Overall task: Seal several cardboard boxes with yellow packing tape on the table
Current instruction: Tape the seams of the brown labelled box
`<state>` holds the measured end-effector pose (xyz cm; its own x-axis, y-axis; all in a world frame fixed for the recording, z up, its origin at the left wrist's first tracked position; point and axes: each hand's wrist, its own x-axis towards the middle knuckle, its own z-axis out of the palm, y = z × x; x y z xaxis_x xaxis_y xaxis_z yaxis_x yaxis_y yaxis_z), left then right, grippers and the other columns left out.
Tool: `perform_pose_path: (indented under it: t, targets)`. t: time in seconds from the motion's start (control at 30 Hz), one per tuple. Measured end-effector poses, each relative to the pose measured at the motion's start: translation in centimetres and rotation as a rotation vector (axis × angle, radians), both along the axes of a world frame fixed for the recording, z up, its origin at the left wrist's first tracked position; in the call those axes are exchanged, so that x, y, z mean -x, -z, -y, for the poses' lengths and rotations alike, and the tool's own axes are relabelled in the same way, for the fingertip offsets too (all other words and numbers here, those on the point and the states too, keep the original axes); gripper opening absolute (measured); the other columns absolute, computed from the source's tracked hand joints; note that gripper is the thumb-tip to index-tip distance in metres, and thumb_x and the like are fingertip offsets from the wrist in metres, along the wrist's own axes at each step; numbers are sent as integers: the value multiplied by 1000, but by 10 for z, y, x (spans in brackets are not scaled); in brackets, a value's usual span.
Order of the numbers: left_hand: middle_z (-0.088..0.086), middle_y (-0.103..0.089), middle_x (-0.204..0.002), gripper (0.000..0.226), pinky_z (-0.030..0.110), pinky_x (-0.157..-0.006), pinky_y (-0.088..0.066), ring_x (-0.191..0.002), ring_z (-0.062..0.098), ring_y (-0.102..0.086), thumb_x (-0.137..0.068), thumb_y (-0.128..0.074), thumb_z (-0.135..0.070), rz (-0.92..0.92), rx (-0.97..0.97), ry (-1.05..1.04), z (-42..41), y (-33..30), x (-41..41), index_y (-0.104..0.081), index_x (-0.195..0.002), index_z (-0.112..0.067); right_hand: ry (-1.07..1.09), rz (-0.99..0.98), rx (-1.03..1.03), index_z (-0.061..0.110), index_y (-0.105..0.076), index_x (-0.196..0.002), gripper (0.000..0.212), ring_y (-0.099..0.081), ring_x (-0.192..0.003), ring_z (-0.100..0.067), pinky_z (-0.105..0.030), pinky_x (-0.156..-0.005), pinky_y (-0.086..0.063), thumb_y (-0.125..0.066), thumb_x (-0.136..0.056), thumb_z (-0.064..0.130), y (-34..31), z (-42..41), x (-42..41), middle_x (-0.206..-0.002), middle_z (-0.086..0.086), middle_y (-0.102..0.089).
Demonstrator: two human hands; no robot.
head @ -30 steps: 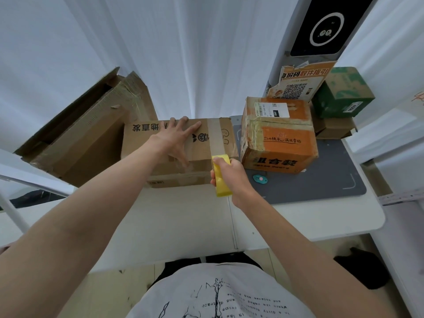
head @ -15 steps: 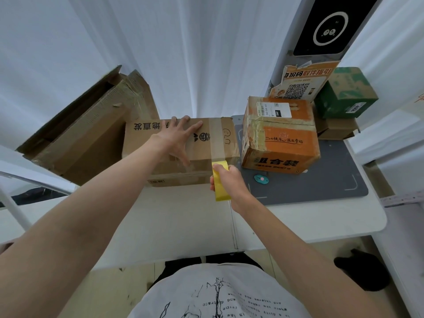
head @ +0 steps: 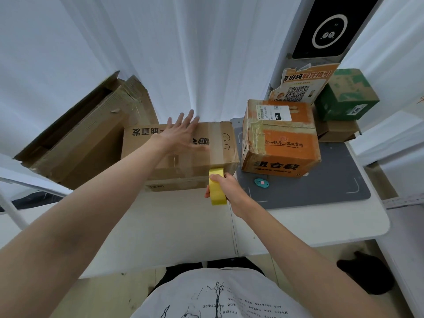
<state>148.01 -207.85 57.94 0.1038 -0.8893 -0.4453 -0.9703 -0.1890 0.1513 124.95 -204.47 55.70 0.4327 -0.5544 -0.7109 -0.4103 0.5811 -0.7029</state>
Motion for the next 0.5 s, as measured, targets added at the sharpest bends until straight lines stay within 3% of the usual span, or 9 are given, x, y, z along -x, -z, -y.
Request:
perform_pose_path:
  t: [0.07, 0.17, 0.3, 0.5]
  targets:
    - [2, 28, -165, 107, 52, -125, 8, -154, 23, 20, -85, -22, -83, 1, 109, 74, 10, 4, 13, 19, -159, -18, -5, 7, -7, 16, -48, -124, 25, -72, -84, -24, -45, -91, -53, -52, -103, 30, 1, 2, 0, -89, -9, -74]
    - [1, 26, -165, 84, 45, -127, 7, -152, 17, 20, -100, -17, -67, -22, 177, 180, 18, 14, 36, 20, -158, -17, -6, 30, -24, 14, -50, -121, 23, -72, -80, -23, -41, -83, -54, -53, -103, 27, 1, 6, 2, -88, -10, -74]
    - [0, 21, -167, 78, 42, -127, 6, -153, 14, 20, -102, -10, -64, -48, 209, 212, 1, 38, 56, 15, -160, -18, -33, 65, -34, 12, -53, -117, 19, -73, -78, -22, -33, -72, -53, -53, -104, 26, 0, 13, 4, -88, -10, -74]
    - [-6, 11, -169, 65, 40, -128, 1, -154, 8, 14, -108, -9, -53, -146, 283, 461, -39, 45, 43, 3, -162, -21, -67, 123, -94, 14, -52, -121, 22, -75, -81, -21, -28, -72, -57, -54, -105, 28, -1, 21, 7, -95, -10, -75]
